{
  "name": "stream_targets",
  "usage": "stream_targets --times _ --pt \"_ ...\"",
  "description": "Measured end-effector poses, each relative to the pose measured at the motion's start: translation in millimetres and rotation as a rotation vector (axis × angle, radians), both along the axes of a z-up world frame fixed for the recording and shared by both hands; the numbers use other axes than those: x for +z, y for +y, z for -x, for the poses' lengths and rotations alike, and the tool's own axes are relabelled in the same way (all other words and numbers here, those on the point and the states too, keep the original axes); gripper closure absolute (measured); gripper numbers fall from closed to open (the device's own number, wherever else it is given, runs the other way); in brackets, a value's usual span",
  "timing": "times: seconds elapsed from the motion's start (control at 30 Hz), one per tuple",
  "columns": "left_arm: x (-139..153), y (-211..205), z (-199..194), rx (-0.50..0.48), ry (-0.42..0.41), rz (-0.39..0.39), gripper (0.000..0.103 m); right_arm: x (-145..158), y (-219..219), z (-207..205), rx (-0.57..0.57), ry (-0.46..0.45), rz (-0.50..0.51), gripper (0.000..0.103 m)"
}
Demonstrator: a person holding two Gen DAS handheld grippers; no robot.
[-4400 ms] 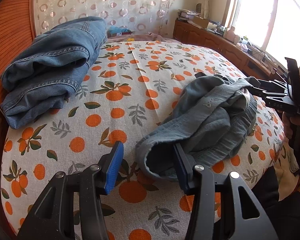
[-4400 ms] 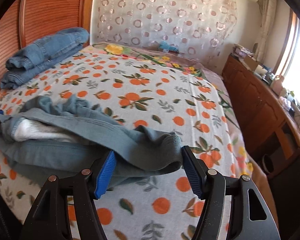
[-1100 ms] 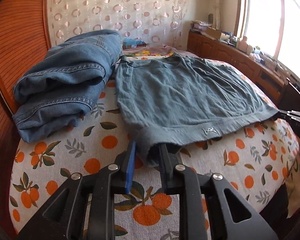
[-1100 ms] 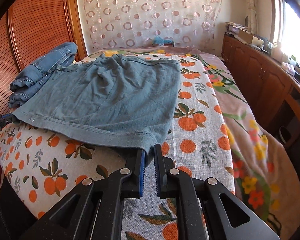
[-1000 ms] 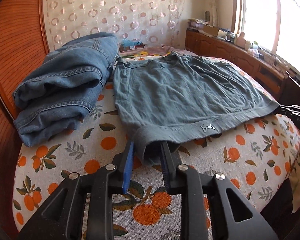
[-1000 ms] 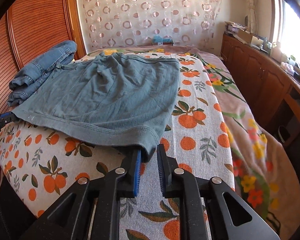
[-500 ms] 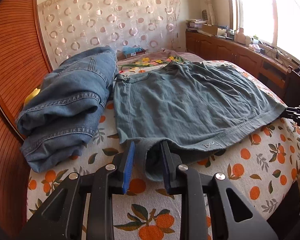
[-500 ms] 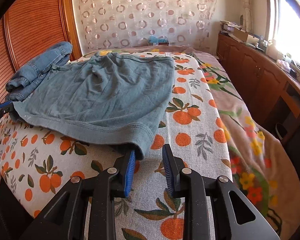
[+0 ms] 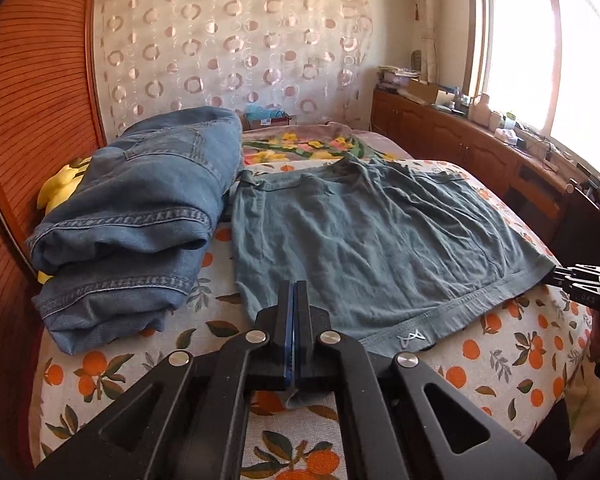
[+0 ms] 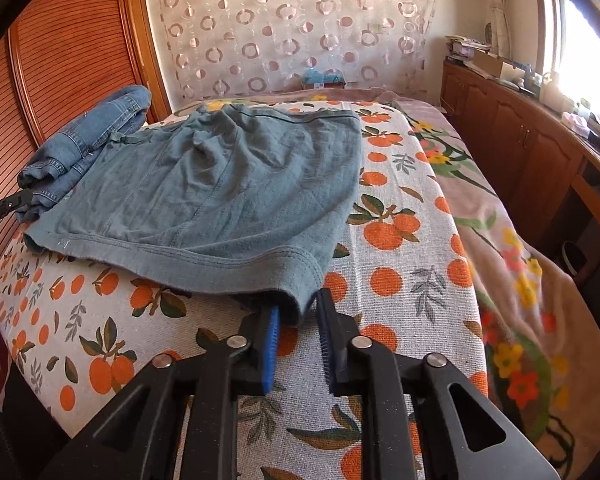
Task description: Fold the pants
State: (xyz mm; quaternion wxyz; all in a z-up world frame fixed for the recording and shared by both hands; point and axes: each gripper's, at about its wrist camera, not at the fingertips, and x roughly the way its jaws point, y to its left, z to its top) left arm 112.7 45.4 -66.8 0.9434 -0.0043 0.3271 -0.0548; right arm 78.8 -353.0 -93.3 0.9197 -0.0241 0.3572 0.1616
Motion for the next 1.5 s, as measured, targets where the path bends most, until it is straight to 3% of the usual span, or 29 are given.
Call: stream_targets --times 0.13,0.3,0.37,0.43,0.63,0.83,0.9,0.97,1.0,1.1,1.23,1.5 --pt "3.4 6.2 10.1 -0.005 -0.008 0.008 0.102 1.2 -4.9 -1.5 -0.006 0.011 -0.022 0.090" --pt "1.2 2.2 19.0 -0.044 0.013 -0.026 0.078 -0.8 -1.7 -1.0 -0.010 0.007 -0.014 0.089" --pt "-1.7 -1.8 22.3 -0.057 0.016 -0.054 0.062 -1.2 -0.4 -1.5 -0.012 0.004 -0.012 0.090" --pt "-5.5 -3.7 26.1 -0.070 0.018 -0.069 0.057 -1.5 0.8 -1.4 -0.013 -0.001 -0.006 0.089" --pt "-24.4 -7.5 27.1 -0.107 0.086 -0.145 0.057 -2.5 0.3 -0.5 -0.009 -0.008 -0.004 0.090" --pt "-34.0 -11.6 14.0 -0.069 0.112 -0.226 0.058 -2.7 -0.3 -0.5 -0.011 -0.009 -0.004 0.090" --pt "-31.4 -11.8 11.9 -0.088 0.104 -0.188 0.064 -2.6 -0.1 -0.5 -0.010 -0.008 -0.004 0.090" --pt "-28.5 -9.3 10.0 -0.091 0.097 -0.142 0.091 -2.6 -0.1 -0.6 -0.009 -0.007 -0.005 0.090" --pt "-27.3 -8.3 9.3 -0.084 0.091 -0.129 0.098 -2.4 -0.1 -1.0 -0.009 -0.005 -0.006 0.090" --pt "-20.6 2.5 11.3 -0.021 0.065 -0.075 0.099 0.2 -1.3 -1.1 -0.008 -0.015 -0.002 0.097" --pt "-8.1 15.6 26.3 0.011 0.037 0.017 0.099 16.0 -10.3 5.3 0.012 -0.022 -0.069 0.098" --pt "-2.7 22.3 75.8 0.021 0.006 0.083 0.099 40.2 -15.5 52.0 0.064 -0.035 -0.044 0.100"
